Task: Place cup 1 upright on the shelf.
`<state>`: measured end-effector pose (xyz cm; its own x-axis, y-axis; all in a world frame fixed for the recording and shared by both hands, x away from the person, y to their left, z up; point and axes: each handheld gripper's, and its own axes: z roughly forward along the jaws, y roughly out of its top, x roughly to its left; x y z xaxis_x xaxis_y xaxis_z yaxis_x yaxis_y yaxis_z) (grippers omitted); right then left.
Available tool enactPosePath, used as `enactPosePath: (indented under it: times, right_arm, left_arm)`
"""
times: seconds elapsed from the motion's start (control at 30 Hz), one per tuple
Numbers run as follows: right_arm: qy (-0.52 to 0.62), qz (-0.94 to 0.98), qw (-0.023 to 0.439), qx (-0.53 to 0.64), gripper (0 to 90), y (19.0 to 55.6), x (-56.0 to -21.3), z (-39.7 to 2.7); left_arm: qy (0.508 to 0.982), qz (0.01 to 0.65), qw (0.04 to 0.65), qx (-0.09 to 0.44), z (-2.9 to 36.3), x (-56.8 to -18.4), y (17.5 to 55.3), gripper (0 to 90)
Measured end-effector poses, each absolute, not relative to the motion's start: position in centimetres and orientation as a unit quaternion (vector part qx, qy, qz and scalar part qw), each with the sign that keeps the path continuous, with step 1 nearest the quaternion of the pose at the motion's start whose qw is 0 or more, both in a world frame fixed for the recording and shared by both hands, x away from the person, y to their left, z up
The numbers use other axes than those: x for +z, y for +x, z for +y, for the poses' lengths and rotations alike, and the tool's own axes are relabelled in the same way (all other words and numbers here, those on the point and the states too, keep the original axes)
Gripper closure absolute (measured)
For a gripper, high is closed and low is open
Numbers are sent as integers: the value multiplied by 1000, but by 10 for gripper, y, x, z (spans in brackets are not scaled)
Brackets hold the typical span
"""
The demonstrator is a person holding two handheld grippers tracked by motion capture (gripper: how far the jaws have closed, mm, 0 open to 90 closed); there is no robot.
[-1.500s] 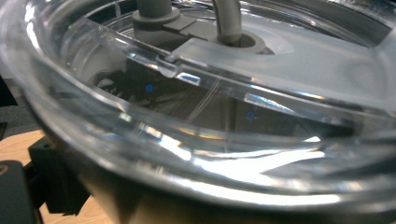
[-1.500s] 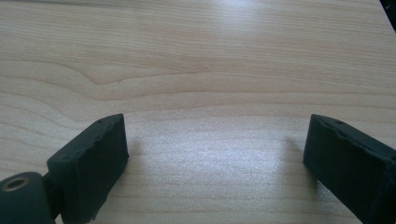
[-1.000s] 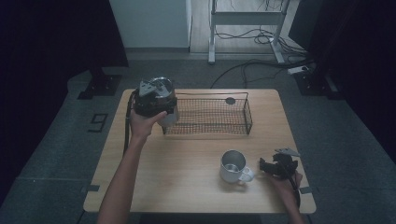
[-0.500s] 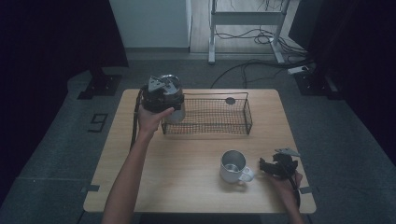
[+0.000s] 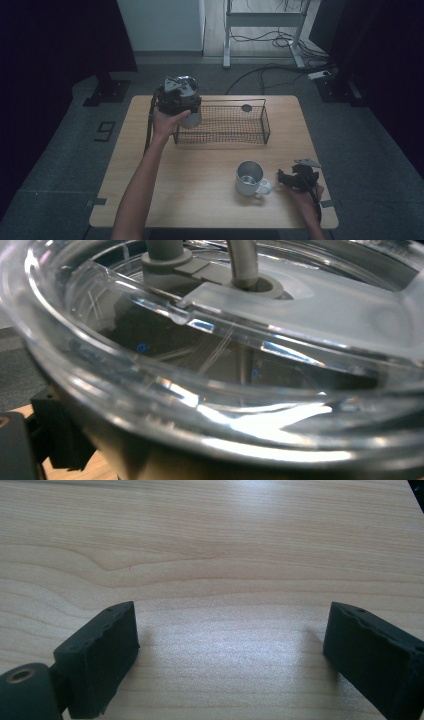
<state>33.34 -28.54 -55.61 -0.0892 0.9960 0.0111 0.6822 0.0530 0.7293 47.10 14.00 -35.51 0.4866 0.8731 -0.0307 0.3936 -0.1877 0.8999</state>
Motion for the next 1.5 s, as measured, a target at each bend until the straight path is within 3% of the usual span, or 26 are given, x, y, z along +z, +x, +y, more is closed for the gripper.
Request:
enactPosePath:
  times: [1.5]
  right_arm:
    - [622, 675, 264, 297, 74, 334, -556, -285]
  left_arm:
    - [736, 451, 442, 244, 114, -379, 521, 39]
